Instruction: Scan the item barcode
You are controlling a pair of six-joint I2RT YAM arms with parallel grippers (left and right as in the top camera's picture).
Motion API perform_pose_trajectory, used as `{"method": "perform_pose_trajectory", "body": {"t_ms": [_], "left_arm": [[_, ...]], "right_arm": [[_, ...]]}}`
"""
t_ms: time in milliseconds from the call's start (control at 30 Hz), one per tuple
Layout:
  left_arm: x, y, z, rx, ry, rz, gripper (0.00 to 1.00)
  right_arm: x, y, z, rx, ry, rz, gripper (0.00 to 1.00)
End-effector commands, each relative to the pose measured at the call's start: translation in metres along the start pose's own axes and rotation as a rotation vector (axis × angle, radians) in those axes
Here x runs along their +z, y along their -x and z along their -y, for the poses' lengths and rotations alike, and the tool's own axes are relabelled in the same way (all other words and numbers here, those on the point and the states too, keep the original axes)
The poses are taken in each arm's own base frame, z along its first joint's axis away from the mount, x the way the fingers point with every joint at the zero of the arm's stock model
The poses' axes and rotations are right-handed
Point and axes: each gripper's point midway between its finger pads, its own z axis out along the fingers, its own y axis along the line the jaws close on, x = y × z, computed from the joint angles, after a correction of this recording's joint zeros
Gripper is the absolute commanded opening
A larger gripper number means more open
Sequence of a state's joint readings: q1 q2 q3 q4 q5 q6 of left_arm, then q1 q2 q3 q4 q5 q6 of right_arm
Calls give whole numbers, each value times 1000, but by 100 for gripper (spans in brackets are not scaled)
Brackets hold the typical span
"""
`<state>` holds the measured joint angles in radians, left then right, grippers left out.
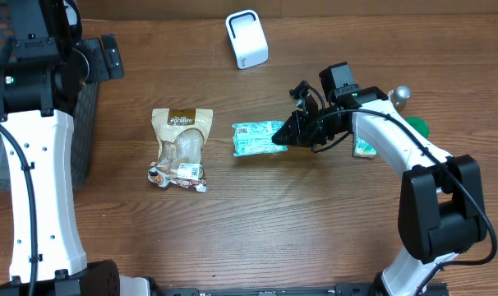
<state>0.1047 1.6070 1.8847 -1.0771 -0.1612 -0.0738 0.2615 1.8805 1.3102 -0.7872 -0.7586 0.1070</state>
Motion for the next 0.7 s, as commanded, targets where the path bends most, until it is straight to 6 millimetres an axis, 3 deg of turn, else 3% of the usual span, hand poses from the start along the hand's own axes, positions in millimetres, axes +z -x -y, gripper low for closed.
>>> {"method": "perform_pose_trajectory", "body": {"t_ms": [0,667], "left_arm": [[1,0,3,20,-6,0,99],[1,0,3,20,-7,0,99]], "right_arm": [[-9,7,-11,-34,25,25,4],[-9,6,-11,-30,24,21,4]]}}
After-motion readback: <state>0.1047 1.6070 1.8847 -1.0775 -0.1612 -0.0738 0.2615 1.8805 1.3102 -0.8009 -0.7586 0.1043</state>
